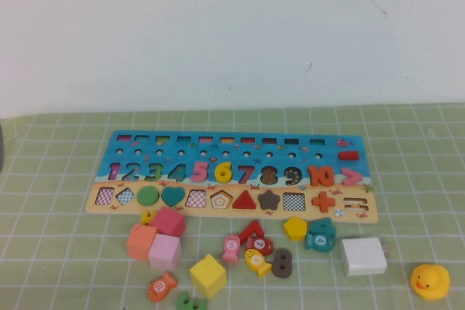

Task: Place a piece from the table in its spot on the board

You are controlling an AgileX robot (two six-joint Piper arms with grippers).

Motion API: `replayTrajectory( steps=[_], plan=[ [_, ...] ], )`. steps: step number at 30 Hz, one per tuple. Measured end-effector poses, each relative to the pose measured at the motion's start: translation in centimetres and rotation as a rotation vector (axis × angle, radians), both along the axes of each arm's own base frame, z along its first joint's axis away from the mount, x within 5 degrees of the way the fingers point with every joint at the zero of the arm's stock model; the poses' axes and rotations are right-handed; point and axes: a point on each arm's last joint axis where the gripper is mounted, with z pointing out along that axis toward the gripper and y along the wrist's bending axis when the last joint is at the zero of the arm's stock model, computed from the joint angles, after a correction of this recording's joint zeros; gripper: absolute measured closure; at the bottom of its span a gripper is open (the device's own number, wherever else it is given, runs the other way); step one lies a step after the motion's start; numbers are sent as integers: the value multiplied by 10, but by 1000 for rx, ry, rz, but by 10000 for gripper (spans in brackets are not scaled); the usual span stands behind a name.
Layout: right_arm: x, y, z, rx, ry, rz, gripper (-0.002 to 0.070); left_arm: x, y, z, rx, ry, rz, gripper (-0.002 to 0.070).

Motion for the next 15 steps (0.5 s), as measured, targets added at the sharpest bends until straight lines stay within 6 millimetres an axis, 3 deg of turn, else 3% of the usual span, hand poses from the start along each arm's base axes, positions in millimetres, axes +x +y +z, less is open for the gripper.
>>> replayTrajectory(
  steps=[8,15],
  plan=[
    [-42,-24,-41,74,-82,-201,678,0,0,0,0,0,0,676],
    [-52,-25,-78,180,-93,-285,678,0,0,0,0,0,0,676]
  ],
)
